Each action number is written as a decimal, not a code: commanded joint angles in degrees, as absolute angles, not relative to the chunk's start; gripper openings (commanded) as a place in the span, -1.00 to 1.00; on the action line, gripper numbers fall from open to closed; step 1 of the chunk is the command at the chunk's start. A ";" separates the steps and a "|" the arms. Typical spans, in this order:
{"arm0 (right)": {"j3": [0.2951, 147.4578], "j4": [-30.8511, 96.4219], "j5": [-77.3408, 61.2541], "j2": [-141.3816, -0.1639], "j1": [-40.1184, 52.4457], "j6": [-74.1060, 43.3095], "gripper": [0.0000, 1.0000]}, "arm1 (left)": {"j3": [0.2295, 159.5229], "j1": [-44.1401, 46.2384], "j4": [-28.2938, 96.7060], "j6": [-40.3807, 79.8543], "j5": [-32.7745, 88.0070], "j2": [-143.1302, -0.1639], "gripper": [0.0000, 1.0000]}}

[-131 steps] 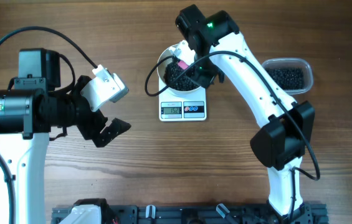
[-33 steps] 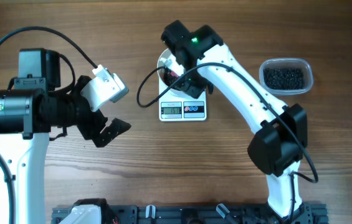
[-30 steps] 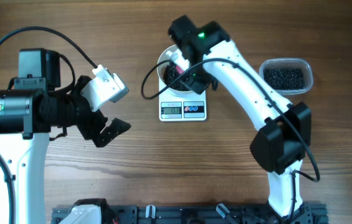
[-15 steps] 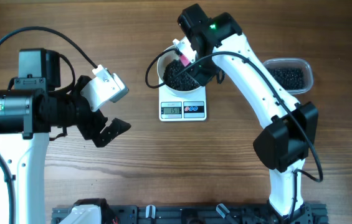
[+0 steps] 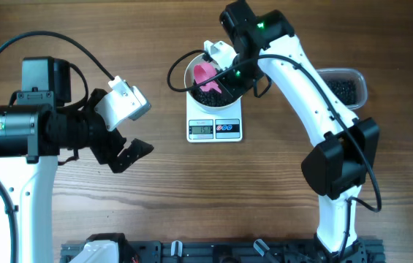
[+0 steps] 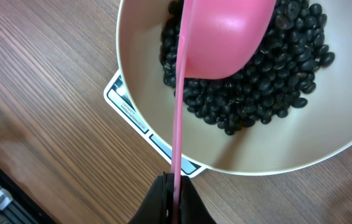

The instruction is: Scoop item into bowl and weigh 150g on scale

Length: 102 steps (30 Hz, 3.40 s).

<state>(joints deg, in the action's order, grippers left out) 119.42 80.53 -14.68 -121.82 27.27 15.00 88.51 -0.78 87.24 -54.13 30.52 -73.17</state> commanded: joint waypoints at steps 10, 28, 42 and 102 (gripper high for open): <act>120.73 79.29 -1.45 -120.20 27.35 16.62 -0.92 | 89.32 -1.08 87.31 -54.68 30.94 -72.60 1.00; 120.38 76.53 8.51 -123.57 32.38 22.52 -0.92 | 89.32 -1.08 87.31 -54.68 30.94 -72.60 1.00; 115.74 74.46 15.66 -123.68 32.95 22.37 -0.92 | 89.32 -1.08 87.31 -54.68 30.94 -72.60 1.00; 114.52 76.27 -4.19 -112.44 28.10 13.23 -0.92 | 89.32 -1.08 87.31 -54.68 30.94 -72.60 1.00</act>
<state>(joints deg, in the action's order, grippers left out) 114.76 76.05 -2.15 -115.37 27.92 14.79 88.51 -0.78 87.24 -54.13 30.52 -73.17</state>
